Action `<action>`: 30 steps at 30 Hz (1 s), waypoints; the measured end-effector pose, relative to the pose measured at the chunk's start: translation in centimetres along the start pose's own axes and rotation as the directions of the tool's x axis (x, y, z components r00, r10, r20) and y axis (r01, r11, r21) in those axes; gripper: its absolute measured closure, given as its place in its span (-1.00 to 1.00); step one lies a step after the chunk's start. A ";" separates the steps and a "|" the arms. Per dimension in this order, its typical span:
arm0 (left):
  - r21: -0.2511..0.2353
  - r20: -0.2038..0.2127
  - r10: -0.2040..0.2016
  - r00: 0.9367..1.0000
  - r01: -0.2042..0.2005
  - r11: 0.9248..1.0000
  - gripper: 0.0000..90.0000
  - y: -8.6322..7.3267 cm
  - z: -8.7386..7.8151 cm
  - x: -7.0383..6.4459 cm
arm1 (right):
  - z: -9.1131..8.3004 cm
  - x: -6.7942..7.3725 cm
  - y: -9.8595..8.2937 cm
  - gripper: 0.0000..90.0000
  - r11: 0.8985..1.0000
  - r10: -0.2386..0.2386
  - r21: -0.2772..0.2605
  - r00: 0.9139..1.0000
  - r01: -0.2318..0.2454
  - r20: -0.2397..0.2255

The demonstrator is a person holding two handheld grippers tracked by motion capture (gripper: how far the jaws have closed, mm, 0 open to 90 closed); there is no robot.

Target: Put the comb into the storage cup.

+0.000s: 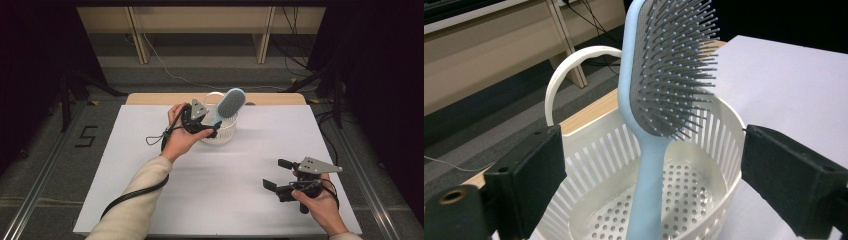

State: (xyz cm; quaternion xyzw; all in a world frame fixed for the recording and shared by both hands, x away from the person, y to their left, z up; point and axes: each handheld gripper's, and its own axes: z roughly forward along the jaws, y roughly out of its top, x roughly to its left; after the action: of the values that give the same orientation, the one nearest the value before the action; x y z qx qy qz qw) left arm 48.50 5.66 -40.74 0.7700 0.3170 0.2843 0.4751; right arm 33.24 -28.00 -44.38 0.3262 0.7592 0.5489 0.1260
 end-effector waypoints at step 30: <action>0.060 0.079 -0.049 0.996 0.045 0.997 -0.99 -1.9 -4.4 0.0 | -0.2 -0.1 0.1 -0.92 1.000 0.000 -0.005 1.000 0.000 0.006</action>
State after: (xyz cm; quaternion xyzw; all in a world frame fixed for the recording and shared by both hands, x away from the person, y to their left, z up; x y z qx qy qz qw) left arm 44.81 8.74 -40.72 0.7866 0.3238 0.2327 0.4715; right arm 33.22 -28.16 -44.28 0.3275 0.7574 0.5500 0.1289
